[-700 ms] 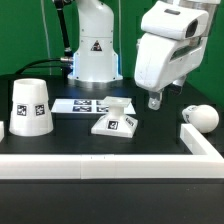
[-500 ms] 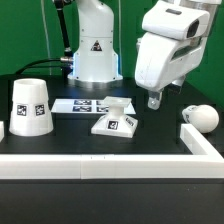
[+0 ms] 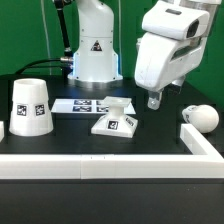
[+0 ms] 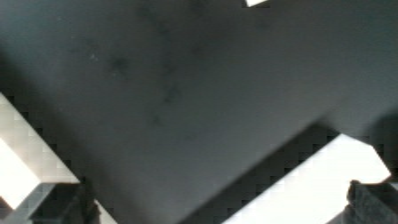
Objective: Assemble lamp
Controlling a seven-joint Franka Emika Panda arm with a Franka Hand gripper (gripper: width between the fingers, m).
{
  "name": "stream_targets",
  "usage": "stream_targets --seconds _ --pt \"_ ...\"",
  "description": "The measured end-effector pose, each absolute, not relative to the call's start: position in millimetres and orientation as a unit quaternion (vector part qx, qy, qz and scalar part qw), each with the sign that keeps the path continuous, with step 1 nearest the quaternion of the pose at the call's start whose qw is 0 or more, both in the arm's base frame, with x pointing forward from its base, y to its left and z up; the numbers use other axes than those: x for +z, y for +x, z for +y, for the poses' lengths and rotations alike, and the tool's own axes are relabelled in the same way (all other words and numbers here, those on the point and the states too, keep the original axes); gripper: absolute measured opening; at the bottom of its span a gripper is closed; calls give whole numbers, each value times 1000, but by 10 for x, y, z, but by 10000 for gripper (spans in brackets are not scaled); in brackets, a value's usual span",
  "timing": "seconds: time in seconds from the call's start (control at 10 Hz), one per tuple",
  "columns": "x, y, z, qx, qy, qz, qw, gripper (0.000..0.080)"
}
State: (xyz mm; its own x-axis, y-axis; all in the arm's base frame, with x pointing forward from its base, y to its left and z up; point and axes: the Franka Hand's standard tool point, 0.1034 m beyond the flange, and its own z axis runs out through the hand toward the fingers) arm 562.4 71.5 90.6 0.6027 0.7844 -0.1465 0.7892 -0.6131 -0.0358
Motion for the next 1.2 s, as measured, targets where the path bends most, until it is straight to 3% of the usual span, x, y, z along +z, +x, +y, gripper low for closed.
stream_targets --seconds 0.3,0.8,1.1,1.2 --pt "809 5283 384 -58 910 411 21 699" --pt "808 5280 401 -53 969 240 28 699" --pt "890 5088 142 -44 994 88 38 699" --pt "878 5058 62 -42 998 33 33 699"
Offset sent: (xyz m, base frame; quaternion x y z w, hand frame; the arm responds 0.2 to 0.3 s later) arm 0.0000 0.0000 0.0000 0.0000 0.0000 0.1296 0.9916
